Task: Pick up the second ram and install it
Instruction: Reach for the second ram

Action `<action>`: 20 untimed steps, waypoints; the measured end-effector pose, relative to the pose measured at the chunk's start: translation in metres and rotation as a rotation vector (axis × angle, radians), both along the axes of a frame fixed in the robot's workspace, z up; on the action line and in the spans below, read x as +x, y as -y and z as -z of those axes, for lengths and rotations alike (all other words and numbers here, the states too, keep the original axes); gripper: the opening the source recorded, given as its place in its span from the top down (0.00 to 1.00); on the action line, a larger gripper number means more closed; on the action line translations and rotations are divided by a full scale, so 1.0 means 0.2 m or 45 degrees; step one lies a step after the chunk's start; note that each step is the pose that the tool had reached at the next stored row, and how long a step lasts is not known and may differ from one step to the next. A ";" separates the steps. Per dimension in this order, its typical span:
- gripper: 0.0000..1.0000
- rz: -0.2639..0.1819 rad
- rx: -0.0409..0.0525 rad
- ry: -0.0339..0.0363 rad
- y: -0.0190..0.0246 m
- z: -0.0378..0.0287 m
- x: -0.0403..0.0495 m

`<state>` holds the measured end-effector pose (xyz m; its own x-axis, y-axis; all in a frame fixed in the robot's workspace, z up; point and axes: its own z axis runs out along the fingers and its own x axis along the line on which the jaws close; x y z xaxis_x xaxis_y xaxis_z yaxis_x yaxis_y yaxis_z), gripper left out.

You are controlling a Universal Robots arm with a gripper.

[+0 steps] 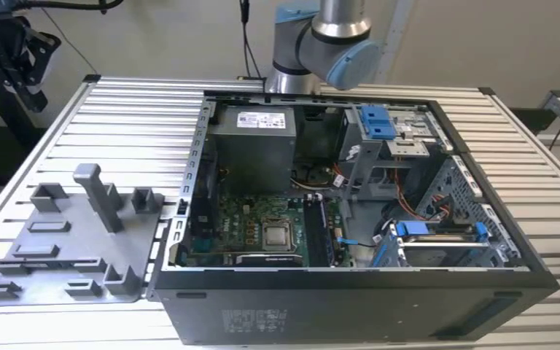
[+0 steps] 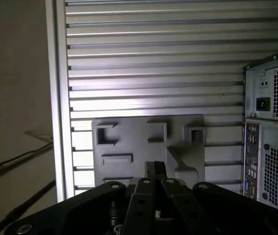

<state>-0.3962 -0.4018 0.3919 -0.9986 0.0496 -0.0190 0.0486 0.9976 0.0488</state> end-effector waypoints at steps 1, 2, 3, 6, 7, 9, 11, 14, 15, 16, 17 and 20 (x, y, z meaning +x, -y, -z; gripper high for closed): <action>0.89 0.000 0.000 0.0000 0.003 0.001 0.001; 0.89 0.000 0.000 0.0000 0.007 0.001 0.002; 0.89 0.000 0.000 0.0000 0.011 0.002 0.003; 0.89 0.000 0.000 -0.0001 0.032 0.003 0.003; 0.89 0.000 0.000 0.0000 0.043 0.004 0.003; 0.89 0.000 0.000 -0.0001 0.065 0.006 0.003; 0.89 0.000 0.000 0.0000 0.086 0.010 0.003; 0.89 0.000 0.000 -0.0002 0.132 0.014 0.001; 0.89 0.000 0.000 -0.0001 0.154 0.016 0.000; 0.89 0.000 0.000 0.0000 0.175 0.017 -0.001; 0.89 0.000 0.000 0.0000 0.197 0.019 -0.002; 0.89 0.000 0.000 0.0000 0.263 0.025 -0.003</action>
<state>-0.3968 -0.4544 0.3869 -0.9986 0.0495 -0.0190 0.0486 0.9976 0.0489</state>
